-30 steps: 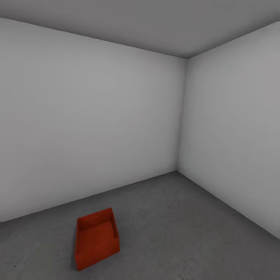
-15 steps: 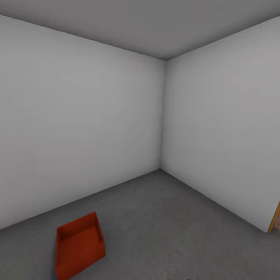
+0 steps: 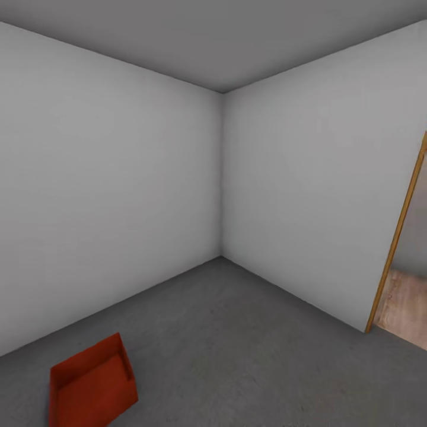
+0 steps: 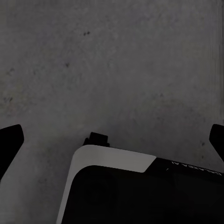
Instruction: Move the two storage containers from the living room to the garage. In the garage, place one container on the floor and stack the other container on top of it (either order is fine).
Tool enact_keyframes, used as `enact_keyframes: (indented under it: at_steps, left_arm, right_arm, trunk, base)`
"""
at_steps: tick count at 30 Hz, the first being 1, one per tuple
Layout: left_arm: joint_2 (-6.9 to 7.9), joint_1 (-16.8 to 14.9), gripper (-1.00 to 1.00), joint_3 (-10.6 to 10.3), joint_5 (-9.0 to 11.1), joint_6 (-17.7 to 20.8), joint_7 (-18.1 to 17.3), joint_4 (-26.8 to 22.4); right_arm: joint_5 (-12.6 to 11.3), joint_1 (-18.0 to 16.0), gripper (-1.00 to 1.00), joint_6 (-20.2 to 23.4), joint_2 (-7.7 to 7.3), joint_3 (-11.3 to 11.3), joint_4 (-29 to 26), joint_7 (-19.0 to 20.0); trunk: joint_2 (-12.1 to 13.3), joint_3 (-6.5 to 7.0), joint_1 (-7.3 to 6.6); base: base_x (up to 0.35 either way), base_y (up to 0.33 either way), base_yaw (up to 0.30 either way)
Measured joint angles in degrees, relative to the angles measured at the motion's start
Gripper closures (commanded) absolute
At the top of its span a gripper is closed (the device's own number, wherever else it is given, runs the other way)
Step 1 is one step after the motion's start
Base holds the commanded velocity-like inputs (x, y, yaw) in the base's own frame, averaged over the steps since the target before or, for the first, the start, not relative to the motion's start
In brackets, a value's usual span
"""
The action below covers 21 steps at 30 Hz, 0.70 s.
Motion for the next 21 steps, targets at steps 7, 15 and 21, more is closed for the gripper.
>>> enact_keyframes:
  at_steps: [7, 15, 21]
  left_arm:
    - [0.00, 0.00, -1.00, -0.02, 0.00, 0.00, 0.00, 0.00]
    - [-0.06, 0.00, -1.00, 0.00, 0.00, 0.00, 0.00, 0.03]
    - [-0.09, 0.00, -1.00, 0.00, 0.00, 0.00, 0.00, 0.07]
  right_arm:
    - [0.00, 0.00, -1.00, 0.00, -0.01, 0.00, -0.01, 0.00]
    - [0.00, 0.00, -1.00, 0.00, -0.01, 0.00, 0.00, 0.00]
    - [0.00, 0.00, -1.00, 0.00, -0.01, 0.00, -0.01, 0.00]
  trunk:
    - [0.00, 0.00, 0.00]
    - [0.00, 0.00, 0.00]
    - [0.00, 0.00, 0.00]
  base:
    - [0.000, 0.000, -0.298]
    - [0.000, 0.000, -0.298]
    - [0.000, 0.000, -0.298]
